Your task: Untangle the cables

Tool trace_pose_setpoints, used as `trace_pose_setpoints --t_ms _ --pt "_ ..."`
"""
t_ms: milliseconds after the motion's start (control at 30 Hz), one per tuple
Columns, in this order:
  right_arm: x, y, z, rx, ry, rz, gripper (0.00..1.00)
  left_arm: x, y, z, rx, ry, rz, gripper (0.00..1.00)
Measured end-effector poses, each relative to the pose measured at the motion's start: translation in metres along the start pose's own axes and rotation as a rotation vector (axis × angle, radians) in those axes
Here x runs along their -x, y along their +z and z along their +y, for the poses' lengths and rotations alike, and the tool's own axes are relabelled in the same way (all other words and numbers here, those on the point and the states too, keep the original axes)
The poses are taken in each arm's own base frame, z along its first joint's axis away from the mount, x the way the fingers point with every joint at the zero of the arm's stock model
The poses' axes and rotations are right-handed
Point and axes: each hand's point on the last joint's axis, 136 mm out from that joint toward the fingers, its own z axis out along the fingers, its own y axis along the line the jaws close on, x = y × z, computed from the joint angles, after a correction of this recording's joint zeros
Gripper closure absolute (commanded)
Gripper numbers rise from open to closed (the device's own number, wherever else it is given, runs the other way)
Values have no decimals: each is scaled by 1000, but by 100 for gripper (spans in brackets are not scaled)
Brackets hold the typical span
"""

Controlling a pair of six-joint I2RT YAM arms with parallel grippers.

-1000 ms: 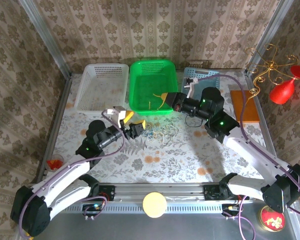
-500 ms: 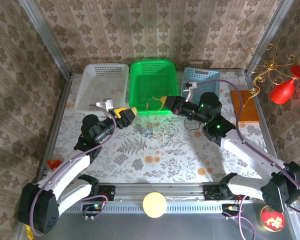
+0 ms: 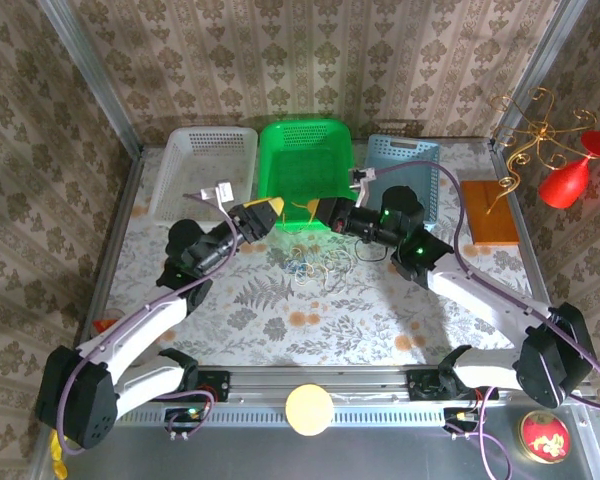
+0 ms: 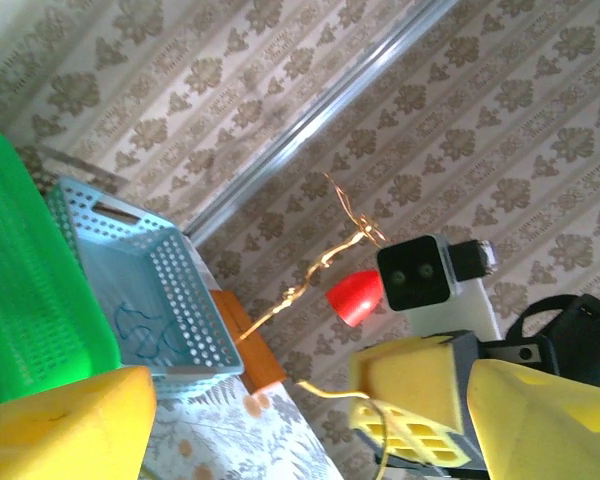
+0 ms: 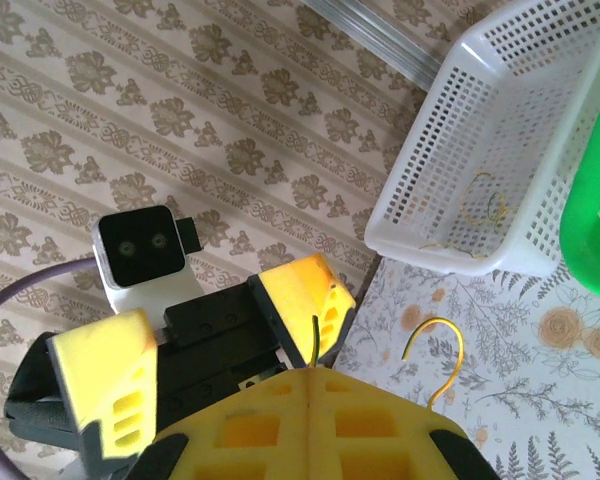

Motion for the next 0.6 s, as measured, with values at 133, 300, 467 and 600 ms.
trace_pose_setpoints --t_ms 133,300,467,600 --pt "-6 5 -3 -6 5 17 100 -7 8 1 -11 -29 7 29" --pt "-9 8 -4 -4 6 25 100 -7 14 5 -16 -56 -6 33" --pt "-9 8 -2 4 3 22 100 -3 15 2 -33 -63 -30 33" --pt "-8 8 -1 9 0 18 100 -3 17 -3 -50 -71 -38 33"
